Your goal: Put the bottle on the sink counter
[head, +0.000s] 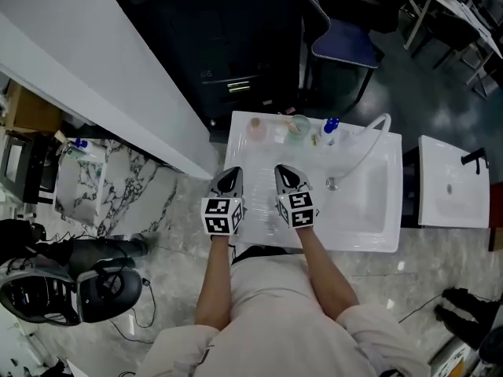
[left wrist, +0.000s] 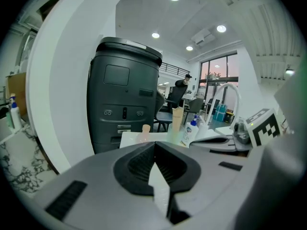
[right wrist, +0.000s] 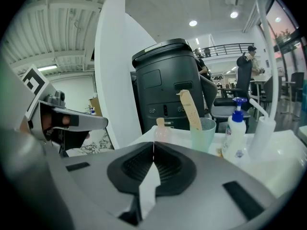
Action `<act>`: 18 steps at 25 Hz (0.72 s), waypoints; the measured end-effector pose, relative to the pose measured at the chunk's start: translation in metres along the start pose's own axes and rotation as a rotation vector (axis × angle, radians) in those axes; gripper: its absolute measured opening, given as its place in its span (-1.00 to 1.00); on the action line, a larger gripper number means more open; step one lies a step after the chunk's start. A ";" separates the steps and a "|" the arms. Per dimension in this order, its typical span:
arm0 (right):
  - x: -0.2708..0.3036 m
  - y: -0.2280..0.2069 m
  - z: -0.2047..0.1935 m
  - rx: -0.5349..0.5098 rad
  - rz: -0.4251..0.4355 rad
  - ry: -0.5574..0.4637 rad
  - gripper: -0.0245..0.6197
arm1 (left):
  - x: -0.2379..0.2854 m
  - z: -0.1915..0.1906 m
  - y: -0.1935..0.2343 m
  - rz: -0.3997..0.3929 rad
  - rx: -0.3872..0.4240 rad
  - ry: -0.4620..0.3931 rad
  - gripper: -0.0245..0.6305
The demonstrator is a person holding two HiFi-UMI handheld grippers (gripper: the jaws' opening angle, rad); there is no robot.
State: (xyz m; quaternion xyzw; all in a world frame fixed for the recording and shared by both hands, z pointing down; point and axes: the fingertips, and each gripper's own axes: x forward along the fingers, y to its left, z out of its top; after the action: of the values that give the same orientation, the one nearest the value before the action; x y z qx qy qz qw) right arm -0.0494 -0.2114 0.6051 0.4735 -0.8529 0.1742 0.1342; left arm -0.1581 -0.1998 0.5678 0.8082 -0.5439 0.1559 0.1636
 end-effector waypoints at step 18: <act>-0.002 -0.009 0.000 -0.051 -0.047 0.010 -0.90 | 0.002 0.001 -0.004 -0.016 0.013 -0.006 -0.91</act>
State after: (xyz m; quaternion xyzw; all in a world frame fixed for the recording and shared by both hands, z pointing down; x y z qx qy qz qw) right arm -0.0413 -0.2145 0.6056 0.4889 -0.8451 0.1516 0.1544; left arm -0.1535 -0.2006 0.5676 0.8139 -0.5371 0.1557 0.1578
